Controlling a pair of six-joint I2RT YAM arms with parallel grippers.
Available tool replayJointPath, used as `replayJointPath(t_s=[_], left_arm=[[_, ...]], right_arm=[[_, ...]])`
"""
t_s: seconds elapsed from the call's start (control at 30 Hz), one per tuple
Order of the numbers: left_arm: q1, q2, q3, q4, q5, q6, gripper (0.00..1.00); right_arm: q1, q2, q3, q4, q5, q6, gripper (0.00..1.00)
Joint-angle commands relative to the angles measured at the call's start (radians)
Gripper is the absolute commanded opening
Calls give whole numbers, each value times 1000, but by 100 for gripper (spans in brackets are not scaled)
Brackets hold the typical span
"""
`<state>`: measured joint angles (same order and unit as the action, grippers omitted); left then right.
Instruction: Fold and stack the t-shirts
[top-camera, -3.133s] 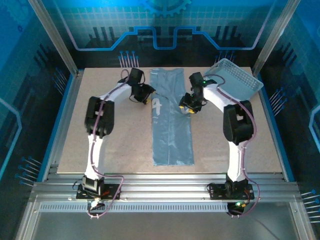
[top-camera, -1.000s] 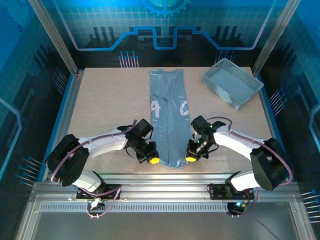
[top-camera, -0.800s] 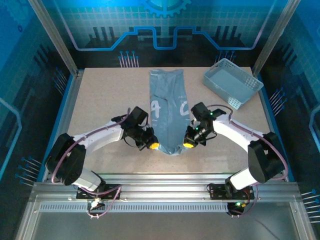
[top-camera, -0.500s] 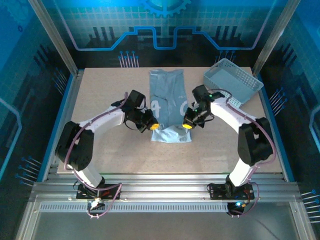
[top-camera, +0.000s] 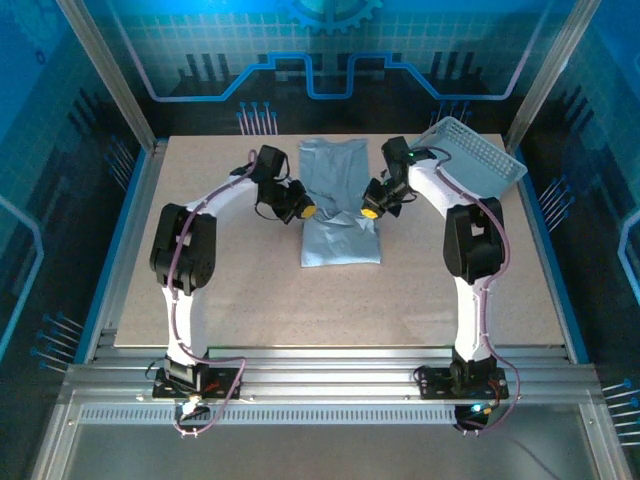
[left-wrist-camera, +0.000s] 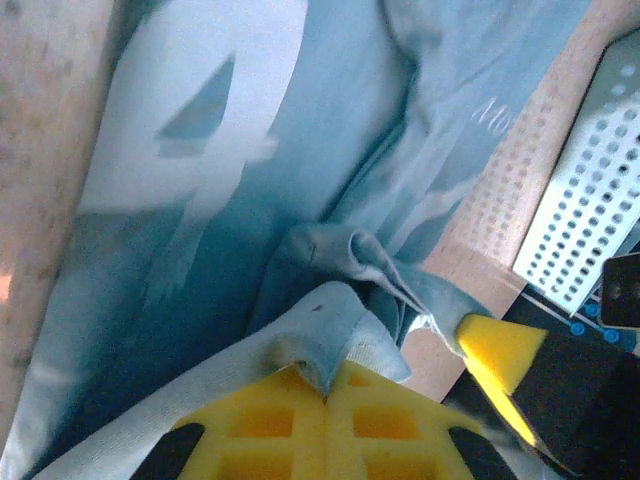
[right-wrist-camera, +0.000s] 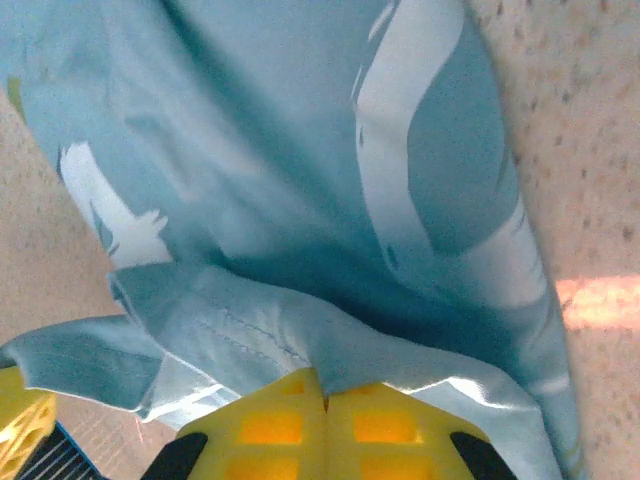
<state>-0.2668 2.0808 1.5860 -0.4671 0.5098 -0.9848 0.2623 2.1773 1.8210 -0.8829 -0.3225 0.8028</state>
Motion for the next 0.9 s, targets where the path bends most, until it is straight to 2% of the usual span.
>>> replayJointPath(t_s=[0.0,0.07,0.13,0.2,0.23,0.3,0.4,0.57,0.73,0.87], left_arm=[[20,68,75,-20,13,30,8],[23,79,97,-17,10,42,32],[23,52,81,-14,-6,54,46],[22,-2,28,-30,-26,61,51],[20,-40,-21,-37,-42,63,51],[14,-134,-147,-36,-75,51,50],[2,-254,-350,11,-65,-2,48],[-37,-339,-593,151,-22,-145,48],[-60,-297,-661,375,-1,-288,49],[-78,-246,-632,383,-5,-288,47]], right_arm=[[-26,71,89,-61,13,-9,5],[-35,82,106,-52,13,-9,23],[-38,58,99,-28,24,-23,43],[-38,11,71,-12,42,-42,57],[-37,-20,44,-1,52,-51,61],[-37,-99,-46,29,58,-57,63],[-31,-231,-252,95,48,-47,61],[-12,-419,-607,274,-26,17,61],[-10,-433,-721,360,-68,44,61],[-9,-386,-725,368,-79,54,58]])
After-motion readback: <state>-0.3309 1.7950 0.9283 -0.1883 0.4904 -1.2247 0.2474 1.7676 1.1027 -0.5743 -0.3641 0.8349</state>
